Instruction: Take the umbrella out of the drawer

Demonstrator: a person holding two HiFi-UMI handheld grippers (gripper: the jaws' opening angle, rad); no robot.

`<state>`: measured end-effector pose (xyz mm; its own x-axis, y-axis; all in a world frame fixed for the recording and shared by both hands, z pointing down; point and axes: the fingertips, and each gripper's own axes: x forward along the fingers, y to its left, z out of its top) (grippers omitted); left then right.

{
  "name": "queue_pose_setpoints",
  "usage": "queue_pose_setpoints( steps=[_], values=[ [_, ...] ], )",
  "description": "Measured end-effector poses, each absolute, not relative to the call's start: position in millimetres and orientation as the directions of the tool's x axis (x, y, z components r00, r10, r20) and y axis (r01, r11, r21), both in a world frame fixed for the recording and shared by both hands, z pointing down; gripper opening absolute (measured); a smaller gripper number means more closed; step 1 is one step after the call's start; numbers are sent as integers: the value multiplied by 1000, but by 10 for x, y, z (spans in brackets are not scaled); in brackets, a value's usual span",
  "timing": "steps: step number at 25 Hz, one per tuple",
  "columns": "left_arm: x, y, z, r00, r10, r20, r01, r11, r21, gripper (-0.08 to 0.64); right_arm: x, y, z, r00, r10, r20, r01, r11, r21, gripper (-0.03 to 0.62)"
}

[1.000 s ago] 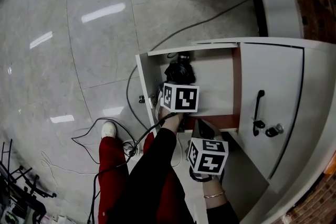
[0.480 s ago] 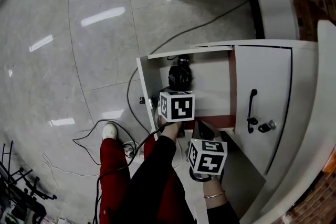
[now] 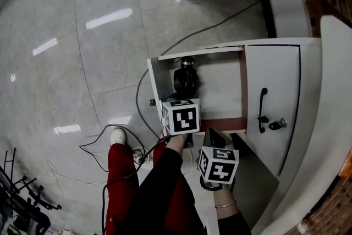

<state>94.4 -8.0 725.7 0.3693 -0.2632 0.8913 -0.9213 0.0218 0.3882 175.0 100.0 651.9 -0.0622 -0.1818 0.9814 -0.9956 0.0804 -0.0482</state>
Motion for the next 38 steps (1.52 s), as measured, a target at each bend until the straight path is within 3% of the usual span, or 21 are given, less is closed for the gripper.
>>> queue_pose_setpoints(
  steps=[22, 38],
  values=[
    [736, -80, 5834, 449, -369, 814, -893, -170, 416, 15, 1583, 956, 5702, -49, -287, 957, -998, 38, -40, -2],
    [434, -134, 4650, 528, -448, 722, -848, -228, 478, 12, 1200, 846, 4822, -61, -383, 922, -998, 50, -46, -3]
  ],
)
